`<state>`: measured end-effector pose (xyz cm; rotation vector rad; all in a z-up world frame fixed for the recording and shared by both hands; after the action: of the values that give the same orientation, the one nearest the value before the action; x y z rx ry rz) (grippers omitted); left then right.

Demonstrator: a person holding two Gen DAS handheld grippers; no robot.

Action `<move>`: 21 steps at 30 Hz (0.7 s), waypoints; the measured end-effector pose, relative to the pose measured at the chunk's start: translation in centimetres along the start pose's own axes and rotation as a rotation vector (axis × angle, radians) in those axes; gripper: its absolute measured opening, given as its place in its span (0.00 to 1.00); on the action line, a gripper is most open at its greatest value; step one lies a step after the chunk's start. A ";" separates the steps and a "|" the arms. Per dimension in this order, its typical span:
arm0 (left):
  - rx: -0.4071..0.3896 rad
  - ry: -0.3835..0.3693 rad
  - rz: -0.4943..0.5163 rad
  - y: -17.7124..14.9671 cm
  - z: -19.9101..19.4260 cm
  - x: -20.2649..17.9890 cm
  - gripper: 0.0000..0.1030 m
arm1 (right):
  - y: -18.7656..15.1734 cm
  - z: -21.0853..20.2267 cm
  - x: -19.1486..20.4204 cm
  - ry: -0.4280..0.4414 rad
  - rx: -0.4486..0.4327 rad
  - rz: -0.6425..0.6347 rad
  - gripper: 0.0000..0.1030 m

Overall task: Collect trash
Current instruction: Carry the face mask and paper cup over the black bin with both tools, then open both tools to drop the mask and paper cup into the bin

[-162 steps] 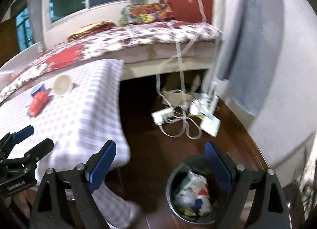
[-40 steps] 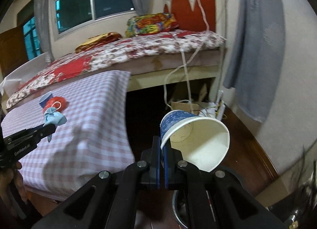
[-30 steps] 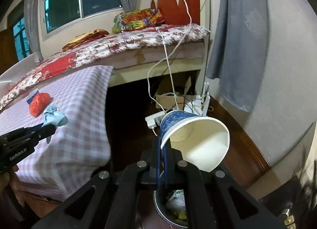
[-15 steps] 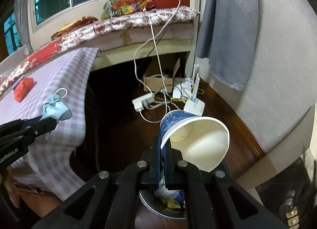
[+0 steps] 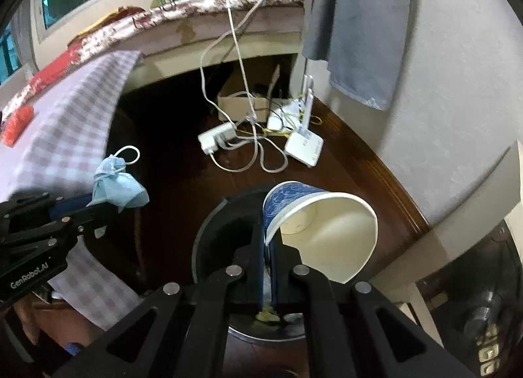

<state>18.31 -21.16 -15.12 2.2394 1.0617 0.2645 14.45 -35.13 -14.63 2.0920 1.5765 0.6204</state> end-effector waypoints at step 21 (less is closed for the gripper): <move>0.130 -0.089 0.056 -0.8 7.4 -3.6 0.19 | -2.6 4.4 -2.7 -0.002 0.118 0.041 0.03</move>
<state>18.63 -26.97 -21.03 2.3763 0.9955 0.1211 14.38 -37.43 -19.92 2.2145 1.6087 0.5517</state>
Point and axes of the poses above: each gripper's, at about its wrist camera, not at the fingertips, and z roughly the way its jaws point, x to its left, y to its top, the point moved 7 cm from there along z, roughly the way its jaws point, and after that the axes turned 11 degrees about z, right-handed, at the moved point
